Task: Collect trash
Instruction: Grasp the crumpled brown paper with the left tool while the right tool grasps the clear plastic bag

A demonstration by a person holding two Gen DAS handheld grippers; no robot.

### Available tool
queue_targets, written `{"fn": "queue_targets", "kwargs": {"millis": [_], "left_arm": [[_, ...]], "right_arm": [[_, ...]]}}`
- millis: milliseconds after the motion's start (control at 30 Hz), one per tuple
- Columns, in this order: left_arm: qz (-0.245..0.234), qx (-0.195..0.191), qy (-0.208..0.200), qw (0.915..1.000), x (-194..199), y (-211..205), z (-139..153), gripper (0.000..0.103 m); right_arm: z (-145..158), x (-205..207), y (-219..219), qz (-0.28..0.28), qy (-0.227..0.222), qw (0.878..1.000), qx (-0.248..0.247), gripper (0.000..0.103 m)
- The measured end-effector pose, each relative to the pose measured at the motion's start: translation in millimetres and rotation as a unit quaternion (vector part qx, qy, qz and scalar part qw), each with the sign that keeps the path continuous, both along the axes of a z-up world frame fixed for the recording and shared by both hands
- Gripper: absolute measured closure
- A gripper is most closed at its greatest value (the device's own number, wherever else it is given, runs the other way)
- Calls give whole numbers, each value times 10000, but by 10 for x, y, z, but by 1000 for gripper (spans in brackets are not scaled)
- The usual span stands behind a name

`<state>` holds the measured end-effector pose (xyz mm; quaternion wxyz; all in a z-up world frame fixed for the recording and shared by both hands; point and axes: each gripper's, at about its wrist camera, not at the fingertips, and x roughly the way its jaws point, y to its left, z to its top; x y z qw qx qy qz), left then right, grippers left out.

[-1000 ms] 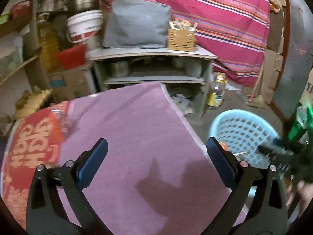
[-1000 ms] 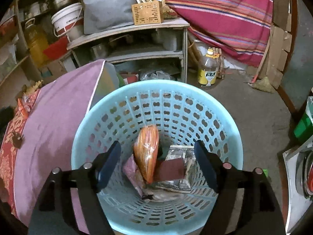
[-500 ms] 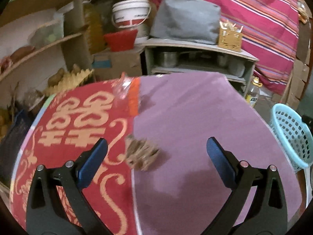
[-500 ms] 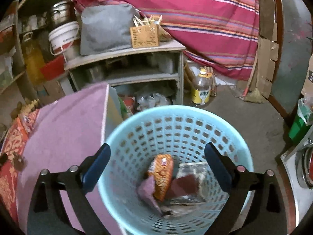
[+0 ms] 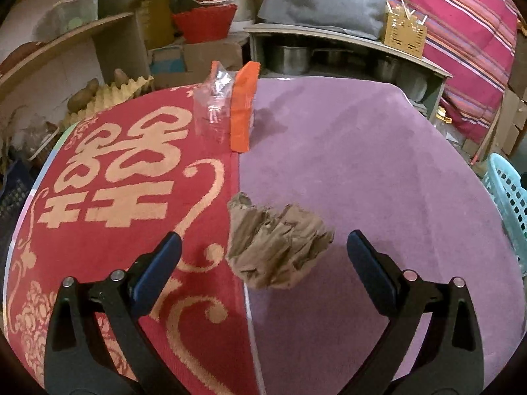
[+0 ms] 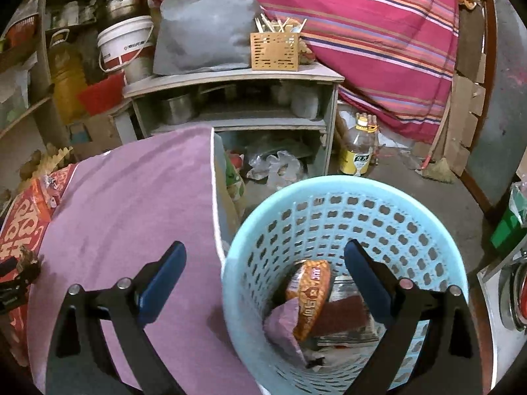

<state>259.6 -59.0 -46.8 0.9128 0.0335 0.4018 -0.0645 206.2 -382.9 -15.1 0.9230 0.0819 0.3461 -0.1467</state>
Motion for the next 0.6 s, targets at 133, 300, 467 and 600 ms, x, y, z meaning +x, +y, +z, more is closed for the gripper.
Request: {"fn": "queue_targets", "kwargs": {"millis": [133,300,467,600], "left_arm": [[-248,45,113,9996,55,-63,-41,39],[-337,18,148,9993,93,-68,-40,62],[-389,-65,-30,9992,58,-25,78,65],[-427,-96,-237,9988,-21,27,242,65]], "right_arm": [[-44,62,23,-30,69,9999,72,8],[-50,86,55,-25,33,9999,168,8],[-69,113,145,48,74,9999,85,8],[-57,128,217,106,42,9999,19,8]]}}
